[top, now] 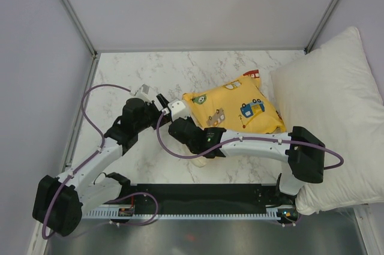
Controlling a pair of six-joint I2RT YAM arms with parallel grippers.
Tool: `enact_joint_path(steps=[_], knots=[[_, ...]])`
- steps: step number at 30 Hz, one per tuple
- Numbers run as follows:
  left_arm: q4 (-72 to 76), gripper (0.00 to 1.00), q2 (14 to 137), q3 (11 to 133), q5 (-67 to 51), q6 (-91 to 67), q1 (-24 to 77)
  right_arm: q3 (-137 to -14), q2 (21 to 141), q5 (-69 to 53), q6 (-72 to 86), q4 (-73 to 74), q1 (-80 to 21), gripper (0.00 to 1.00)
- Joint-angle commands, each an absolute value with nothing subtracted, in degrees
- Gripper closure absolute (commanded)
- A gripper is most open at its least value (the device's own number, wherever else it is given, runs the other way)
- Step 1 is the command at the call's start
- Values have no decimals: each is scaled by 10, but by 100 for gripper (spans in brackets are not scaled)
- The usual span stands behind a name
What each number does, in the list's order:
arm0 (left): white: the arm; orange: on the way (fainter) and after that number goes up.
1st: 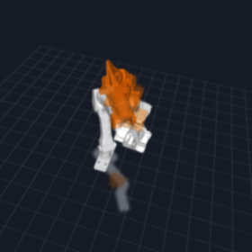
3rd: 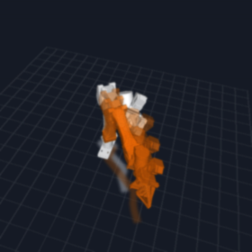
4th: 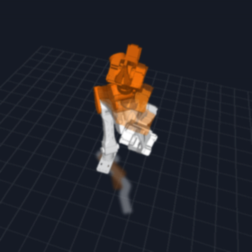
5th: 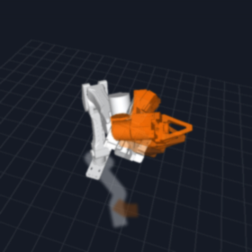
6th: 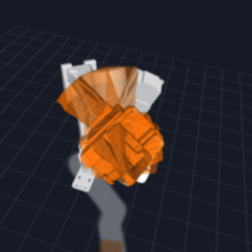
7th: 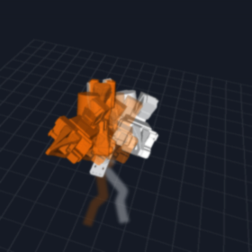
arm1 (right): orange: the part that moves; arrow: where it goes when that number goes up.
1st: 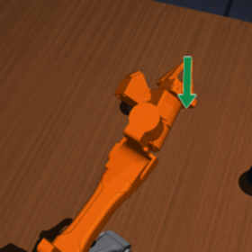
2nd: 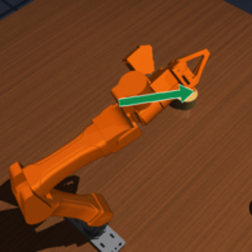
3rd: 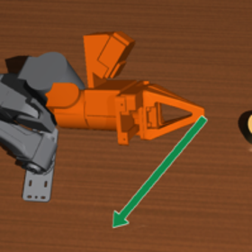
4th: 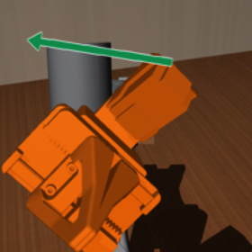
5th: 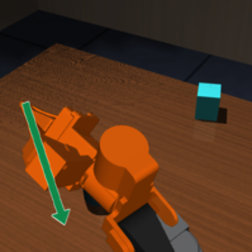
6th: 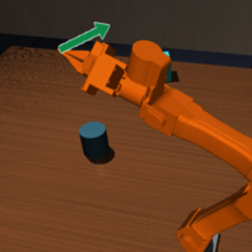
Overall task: Remove the pillowcase from the pillow
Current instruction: Grab the pillow
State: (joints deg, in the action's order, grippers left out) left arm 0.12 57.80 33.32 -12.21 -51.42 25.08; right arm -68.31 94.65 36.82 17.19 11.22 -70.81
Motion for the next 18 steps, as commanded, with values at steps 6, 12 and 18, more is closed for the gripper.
enact_joint_path(steps=[6, 12, 18], knots=[[-23, 0, 627, 323, -88, -488, 271, -702, 880, 382, 149, -70, -736, 96], [20, 84, 649, 330, -92, -486, 276, -708, 892, 338, 149, -67, -744, 78], [19, 98, 707, 361, -100, -423, 268, -750, 855, 316, 138, 82, -744, 23]])
